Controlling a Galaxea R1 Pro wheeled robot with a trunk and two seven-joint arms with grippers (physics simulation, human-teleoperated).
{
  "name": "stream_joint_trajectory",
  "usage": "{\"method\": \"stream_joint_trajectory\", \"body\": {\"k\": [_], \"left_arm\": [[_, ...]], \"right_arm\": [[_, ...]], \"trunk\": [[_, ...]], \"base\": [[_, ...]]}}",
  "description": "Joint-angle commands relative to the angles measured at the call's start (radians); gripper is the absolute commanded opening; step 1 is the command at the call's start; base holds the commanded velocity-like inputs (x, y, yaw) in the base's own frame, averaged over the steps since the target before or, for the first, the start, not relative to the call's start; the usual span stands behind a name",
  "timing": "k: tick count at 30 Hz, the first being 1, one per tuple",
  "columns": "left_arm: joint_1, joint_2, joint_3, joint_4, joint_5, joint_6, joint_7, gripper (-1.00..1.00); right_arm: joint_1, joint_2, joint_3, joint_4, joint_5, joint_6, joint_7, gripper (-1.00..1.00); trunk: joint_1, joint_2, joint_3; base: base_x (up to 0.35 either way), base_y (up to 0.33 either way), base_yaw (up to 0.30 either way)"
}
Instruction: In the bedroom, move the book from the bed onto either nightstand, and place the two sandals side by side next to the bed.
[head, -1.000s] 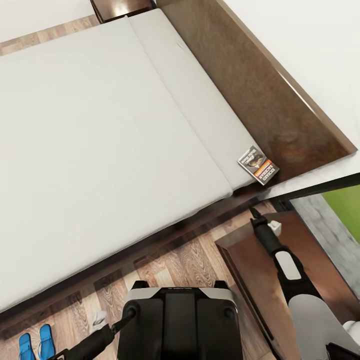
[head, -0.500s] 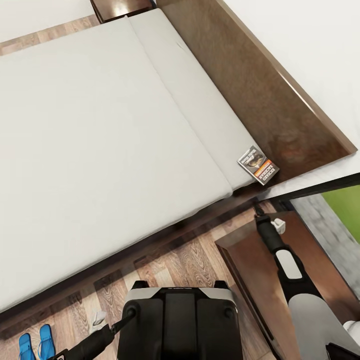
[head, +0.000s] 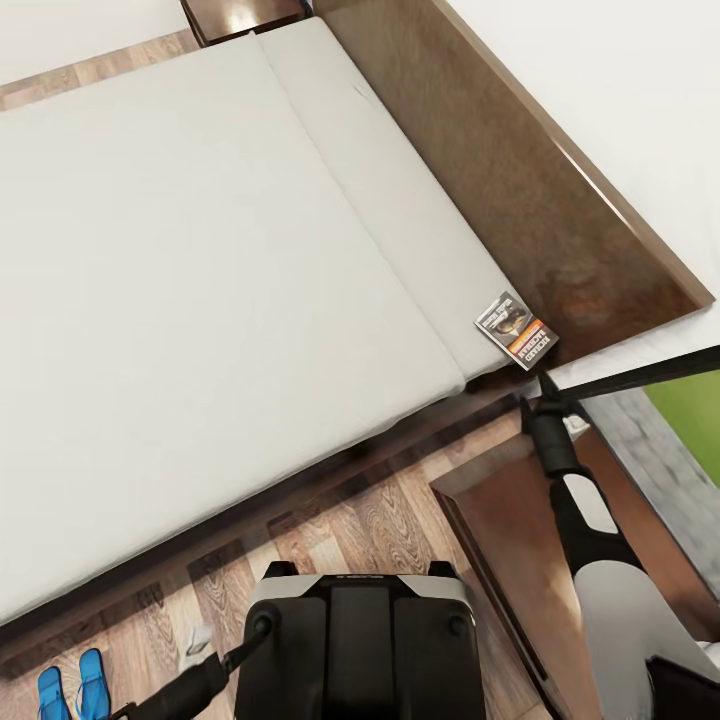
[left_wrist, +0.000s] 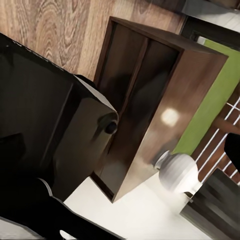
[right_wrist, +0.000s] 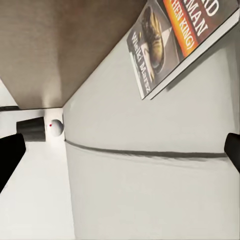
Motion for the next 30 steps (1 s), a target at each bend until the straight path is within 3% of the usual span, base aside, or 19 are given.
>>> {"method": "stream_joint_trajectory", "body": {"k": [1, 30], "left_arm": [[0.0, 0.0, -0.003, 0.004, 0.009, 0.01, -0.003, 1.0], [0.0, 0.001, -0.004, 0.015, 0.007, 0.006, 0.0, 1.0]], "right_arm": [[-0.002, 0.0, -0.002, 0.001, -0.011, 0.01, 0.002, 1.0], [-0.005, 0.004, 0.0, 0.008, -0.012, -0.001, 0.005, 1.0]], "trunk": [[0.001, -0.001, -0.001], [0.001, -0.001, -0.001]], "base": [[0.0, 0.0, 0.0], [0.027, 0.022, 0.0]]}}
